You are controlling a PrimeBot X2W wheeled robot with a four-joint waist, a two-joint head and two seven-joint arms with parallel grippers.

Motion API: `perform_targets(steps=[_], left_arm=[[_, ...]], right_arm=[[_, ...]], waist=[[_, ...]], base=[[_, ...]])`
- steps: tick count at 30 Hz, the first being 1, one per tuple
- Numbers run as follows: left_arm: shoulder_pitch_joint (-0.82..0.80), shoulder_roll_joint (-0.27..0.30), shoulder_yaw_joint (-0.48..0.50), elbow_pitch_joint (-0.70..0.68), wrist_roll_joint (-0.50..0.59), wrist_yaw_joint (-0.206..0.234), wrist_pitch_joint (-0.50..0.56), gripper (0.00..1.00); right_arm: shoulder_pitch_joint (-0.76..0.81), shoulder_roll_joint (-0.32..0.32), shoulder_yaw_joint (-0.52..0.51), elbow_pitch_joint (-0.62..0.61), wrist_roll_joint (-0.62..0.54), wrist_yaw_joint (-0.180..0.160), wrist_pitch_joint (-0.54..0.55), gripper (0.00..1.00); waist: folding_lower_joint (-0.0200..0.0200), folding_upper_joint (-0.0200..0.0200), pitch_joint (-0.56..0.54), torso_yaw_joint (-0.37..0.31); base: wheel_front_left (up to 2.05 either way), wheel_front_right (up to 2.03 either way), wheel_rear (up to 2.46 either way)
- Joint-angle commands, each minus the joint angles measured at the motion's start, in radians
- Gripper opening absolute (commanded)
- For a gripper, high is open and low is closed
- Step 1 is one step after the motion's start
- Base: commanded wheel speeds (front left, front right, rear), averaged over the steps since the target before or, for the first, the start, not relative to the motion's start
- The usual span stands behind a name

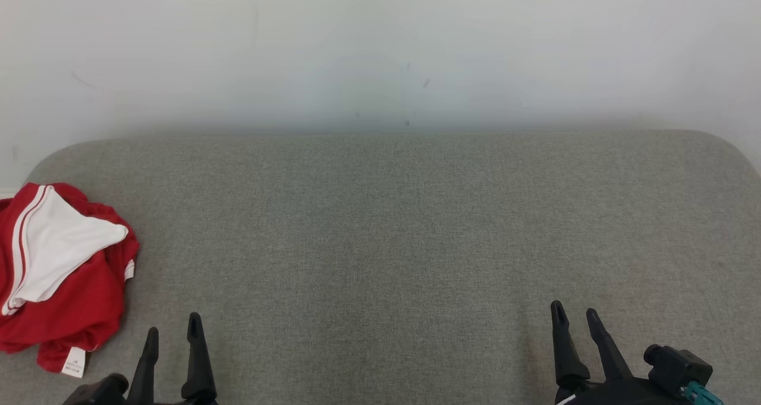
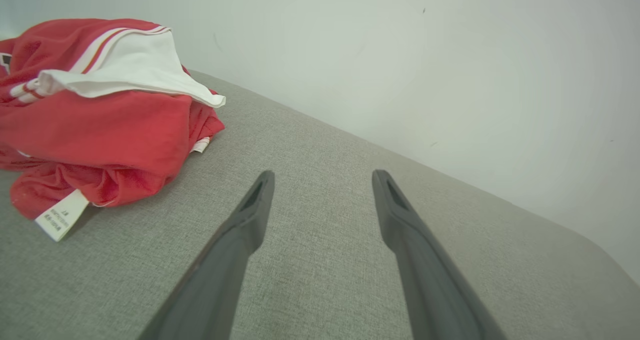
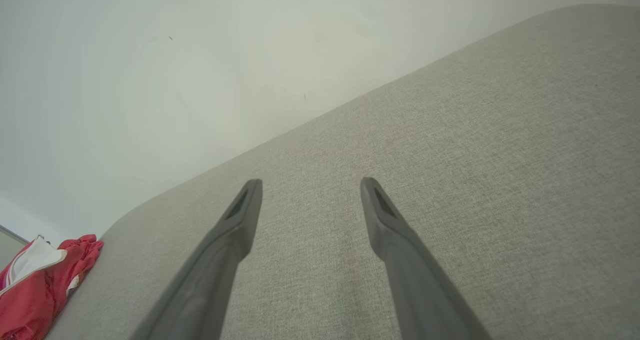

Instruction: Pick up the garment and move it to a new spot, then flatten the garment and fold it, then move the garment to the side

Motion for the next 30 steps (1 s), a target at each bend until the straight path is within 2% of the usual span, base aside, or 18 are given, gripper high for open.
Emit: perform_targets(steps=[1,23,30], left_arm=[[0.004,0.007,-0.002,-0.012,0.027,-0.004,-0.010,1.00],[0.048,0.010,-0.026,-0.031,0.256,0.016,-0.064,1.00],[0.059,0.011,-0.032,-0.042,0.309,0.005,-0.080,1.00]], right_arm=[[-0.001,-0.002,0.001,-0.009,-0.022,0.006,-0.009,1.00],[0.039,-0.003,0.003,-0.006,-0.234,0.006,-0.055,1.00],[0.049,-0.003,-0.002,-0.012,-0.292,0.006,-0.066,1.00]], waist=[[0.0000,0.0000,-0.001,0.000],[0.0000,0.0000,-0.009,-0.002],[0.0000,0.0000,-0.007,0.000]], base=[[0.00,0.00,0.00],[0.00,0.00,0.00],[0.00,0.00,0.00]])
